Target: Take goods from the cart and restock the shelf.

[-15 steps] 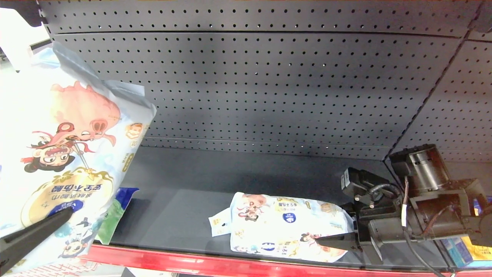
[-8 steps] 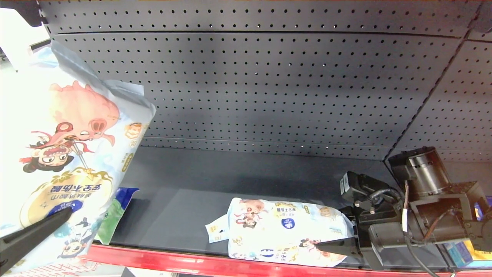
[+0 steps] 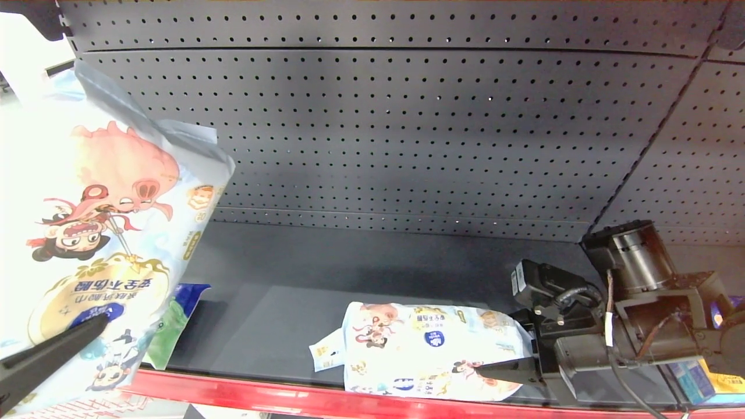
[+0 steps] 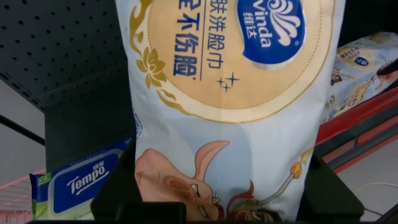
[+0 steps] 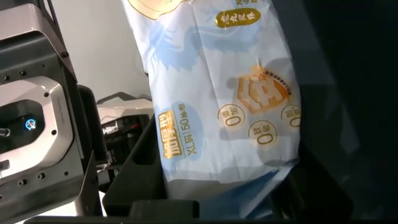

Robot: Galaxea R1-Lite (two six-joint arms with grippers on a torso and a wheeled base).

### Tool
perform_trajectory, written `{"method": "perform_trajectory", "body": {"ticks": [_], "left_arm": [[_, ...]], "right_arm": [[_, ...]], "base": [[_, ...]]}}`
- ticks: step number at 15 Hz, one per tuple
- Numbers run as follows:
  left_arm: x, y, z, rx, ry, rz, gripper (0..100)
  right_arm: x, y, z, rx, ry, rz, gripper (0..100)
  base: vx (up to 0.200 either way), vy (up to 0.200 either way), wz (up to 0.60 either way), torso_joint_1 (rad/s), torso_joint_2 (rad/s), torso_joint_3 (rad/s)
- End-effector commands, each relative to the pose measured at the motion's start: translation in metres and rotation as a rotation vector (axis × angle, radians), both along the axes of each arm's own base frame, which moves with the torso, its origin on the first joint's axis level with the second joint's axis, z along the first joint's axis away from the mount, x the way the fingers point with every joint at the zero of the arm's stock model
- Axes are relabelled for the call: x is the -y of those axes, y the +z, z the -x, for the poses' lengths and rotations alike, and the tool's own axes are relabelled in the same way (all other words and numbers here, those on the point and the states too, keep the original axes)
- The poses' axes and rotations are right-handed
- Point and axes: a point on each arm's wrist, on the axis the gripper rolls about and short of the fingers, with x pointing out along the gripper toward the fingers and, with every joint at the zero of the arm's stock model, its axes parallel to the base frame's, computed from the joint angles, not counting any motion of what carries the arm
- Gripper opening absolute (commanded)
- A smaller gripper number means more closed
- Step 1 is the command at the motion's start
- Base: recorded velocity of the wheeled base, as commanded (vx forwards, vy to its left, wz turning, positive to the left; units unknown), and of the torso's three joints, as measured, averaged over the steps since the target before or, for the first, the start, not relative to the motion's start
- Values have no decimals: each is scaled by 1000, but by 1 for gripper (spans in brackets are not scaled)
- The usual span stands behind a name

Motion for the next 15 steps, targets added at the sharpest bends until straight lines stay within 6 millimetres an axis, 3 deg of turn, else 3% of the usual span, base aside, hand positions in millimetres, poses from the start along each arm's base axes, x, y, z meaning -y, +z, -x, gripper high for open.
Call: {"method": "perform_trajectory", "body": {"ticks": [1, 9, 15], "left_arm": [[0, 0, 0, 1, 0, 0, 0], [0, 0, 0, -1, 0, 0, 0], [0, 0, 1, 4, 0, 1, 0]], "right_arm": [[-2, -1, -5, 0, -5, 2, 0], [8, -1, -10, -6, -82, 17, 0], [5, -2, 0, -4, -51, 26, 0]], "base": [[0, 0, 0, 0, 0, 0], [0, 0, 0, 0, 0, 0], [0, 0, 0, 0, 0, 0]]}}
